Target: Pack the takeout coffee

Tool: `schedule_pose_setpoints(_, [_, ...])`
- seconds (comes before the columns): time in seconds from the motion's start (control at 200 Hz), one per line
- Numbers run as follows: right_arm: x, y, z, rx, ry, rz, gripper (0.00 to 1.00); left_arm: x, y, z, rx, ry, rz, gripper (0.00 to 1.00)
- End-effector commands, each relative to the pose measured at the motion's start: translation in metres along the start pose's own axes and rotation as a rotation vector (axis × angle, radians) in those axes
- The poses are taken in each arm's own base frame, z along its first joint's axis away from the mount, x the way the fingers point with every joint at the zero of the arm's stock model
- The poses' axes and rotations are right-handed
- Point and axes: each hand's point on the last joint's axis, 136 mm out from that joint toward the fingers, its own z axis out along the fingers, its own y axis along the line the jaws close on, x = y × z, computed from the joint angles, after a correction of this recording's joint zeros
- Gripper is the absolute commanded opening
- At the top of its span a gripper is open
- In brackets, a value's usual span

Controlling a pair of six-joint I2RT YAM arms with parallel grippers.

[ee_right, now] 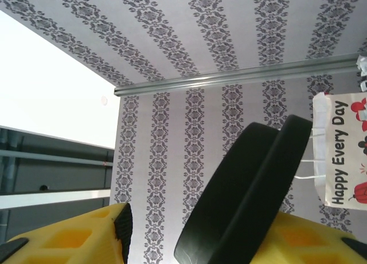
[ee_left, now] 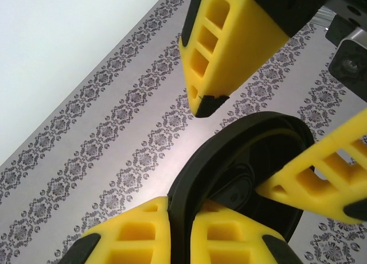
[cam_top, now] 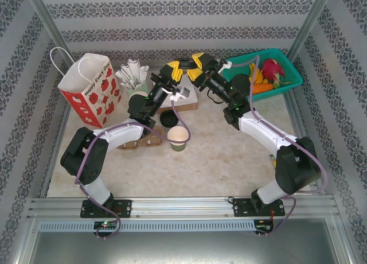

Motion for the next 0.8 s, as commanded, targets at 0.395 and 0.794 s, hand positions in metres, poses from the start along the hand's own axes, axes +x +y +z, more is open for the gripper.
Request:
schedule_pose_setpoints(0.395, [-0.008, 0.003, 0.001, -0.096, -0.065, 0.042, 0.33, -0.019, -0.008, 0.001, -0.015, -0.092, 0.141, 0.00])
schedule_pose_setpoints(0.794, [-0.011, 0.008, -0.001, -0.120, -0.084, 0.031, 0.08, -0.016, -0.023, -0.003, 0.019, -0.096, 0.186, 0.05])
